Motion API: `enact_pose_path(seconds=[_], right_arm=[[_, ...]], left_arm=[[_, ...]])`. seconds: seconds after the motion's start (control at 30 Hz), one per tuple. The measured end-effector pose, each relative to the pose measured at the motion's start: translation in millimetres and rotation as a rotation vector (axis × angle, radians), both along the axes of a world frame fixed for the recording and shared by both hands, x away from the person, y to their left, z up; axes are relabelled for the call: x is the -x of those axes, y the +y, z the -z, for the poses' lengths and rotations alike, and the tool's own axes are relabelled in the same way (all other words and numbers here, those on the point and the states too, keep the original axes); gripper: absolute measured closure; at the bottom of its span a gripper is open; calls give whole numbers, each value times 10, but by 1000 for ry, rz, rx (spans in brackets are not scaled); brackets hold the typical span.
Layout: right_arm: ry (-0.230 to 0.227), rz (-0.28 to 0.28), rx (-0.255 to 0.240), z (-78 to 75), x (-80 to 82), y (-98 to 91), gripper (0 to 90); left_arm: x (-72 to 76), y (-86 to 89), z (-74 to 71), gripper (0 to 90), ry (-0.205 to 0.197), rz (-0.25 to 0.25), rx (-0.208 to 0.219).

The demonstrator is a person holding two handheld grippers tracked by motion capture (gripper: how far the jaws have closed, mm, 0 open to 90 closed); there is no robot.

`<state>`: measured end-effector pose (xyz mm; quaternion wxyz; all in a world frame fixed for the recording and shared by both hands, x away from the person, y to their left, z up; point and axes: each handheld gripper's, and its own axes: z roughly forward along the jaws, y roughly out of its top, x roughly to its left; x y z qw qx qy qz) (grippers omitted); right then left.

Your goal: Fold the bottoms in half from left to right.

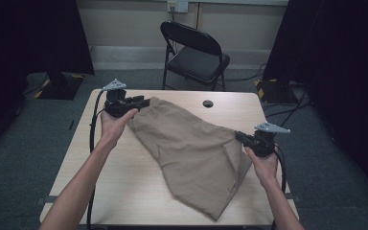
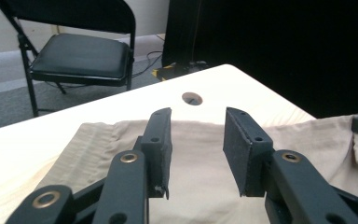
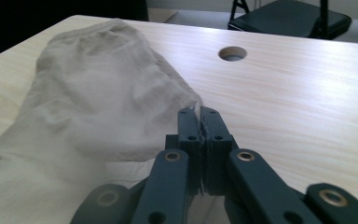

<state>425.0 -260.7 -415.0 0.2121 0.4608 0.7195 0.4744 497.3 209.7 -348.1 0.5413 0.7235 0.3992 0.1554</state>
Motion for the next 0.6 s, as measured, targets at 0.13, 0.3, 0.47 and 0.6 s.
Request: enact_pose_path(seconds=[0.13, 0.3, 0.47, 0.6], right_arm=[[15, 26, 7, 66, -27, -80, 886], [11, 46, 34, 105, -57, -122, 881], [49, 108, 81, 210, -115, -191, 704], [49, 128, 65, 198, -69, -252, 611]], left_arm=[[22, 47, 99, 618, 31, 4, 17], [62, 48, 252, 609, 49, 5, 1], [104, 47, 344, 602, 68, 21, -11], [145, 39, 418, 594, 77, 31, -20]])
